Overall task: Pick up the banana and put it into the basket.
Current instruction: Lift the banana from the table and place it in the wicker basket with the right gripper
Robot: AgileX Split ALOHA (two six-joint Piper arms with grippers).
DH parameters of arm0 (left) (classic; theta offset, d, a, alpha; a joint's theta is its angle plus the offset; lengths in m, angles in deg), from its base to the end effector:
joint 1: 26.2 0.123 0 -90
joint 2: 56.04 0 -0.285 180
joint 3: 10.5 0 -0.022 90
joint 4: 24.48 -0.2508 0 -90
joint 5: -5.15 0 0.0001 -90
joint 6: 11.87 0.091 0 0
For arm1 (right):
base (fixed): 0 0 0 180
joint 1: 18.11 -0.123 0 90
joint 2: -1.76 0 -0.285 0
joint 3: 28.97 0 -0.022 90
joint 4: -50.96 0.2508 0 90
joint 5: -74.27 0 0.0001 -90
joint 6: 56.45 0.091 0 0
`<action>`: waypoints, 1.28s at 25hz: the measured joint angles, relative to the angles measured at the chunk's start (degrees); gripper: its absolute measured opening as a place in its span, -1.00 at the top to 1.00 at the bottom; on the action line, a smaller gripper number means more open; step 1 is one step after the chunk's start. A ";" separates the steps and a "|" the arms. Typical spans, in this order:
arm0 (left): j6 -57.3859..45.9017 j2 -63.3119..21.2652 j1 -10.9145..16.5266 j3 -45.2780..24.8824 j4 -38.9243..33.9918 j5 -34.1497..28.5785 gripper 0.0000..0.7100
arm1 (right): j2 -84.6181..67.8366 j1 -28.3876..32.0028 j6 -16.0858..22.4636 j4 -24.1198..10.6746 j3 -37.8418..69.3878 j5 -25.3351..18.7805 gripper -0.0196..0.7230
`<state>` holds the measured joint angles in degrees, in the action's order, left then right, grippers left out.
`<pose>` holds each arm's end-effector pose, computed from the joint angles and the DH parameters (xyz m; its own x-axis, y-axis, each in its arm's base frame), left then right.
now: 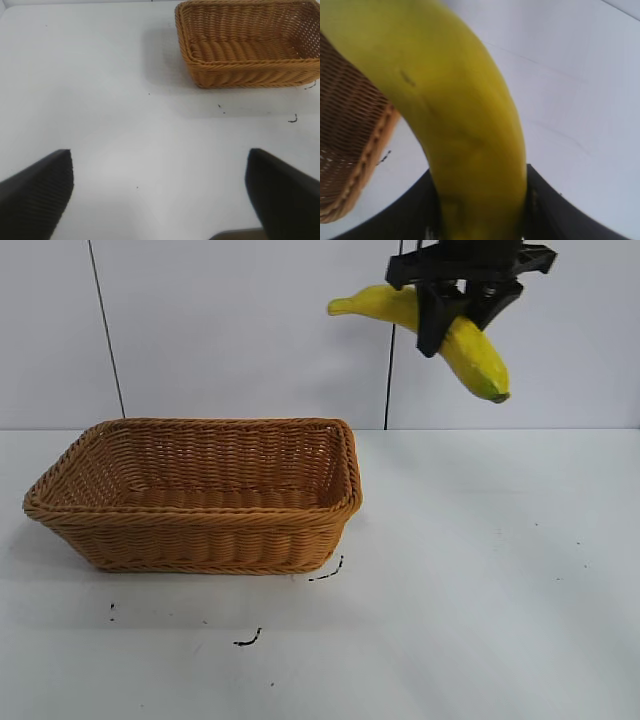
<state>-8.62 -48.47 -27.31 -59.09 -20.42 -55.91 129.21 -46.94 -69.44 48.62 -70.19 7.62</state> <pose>-0.0058 -0.0055 0.2769 -0.4546 0.0312 -0.8902 0.0847 0.9964 -0.0084 0.4077 0.2205 0.3067 -0.6444 -0.6291 -0.4347 -0.6407 0.7545 -0.1421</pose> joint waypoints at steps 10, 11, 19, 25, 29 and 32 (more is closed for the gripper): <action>0.00 0.00 0.00 0.00 0.00 0.00 -0.95 | 8.15 -7.73 -5.48 -0.16 -3.59 15.13 0.17; 0.00 0.00 0.00 0.00 0.00 0.00 -0.95 | 9.49 -7.73 -5.60 -0.30 -3.59 16.36 0.17; 0.00 0.00 0.00 0.00 0.00 0.00 -0.95 | 16.69 -7.33 -6.64 -2.66 -3.39 19.70 0.17; 0.00 0.00 0.00 0.00 0.00 0.00 -0.95 | 18.52 -7.33 -8.52 0.87 -3.25 20.67 0.17; 0.00 0.00 0.00 0.00 0.00 0.00 -0.95 | 19.26 -7.33 -8.65 0.94 -3.09 21.41 0.17; 0.00 0.00 0.00 0.00 0.00 0.00 -0.95 | 19.26 -7.33 -8.65 0.94 -3.09 22.30 0.17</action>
<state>-8.62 -48.47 -27.31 -59.09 -20.42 -55.91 148.47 -54.27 -78.09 49.56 -73.28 29.92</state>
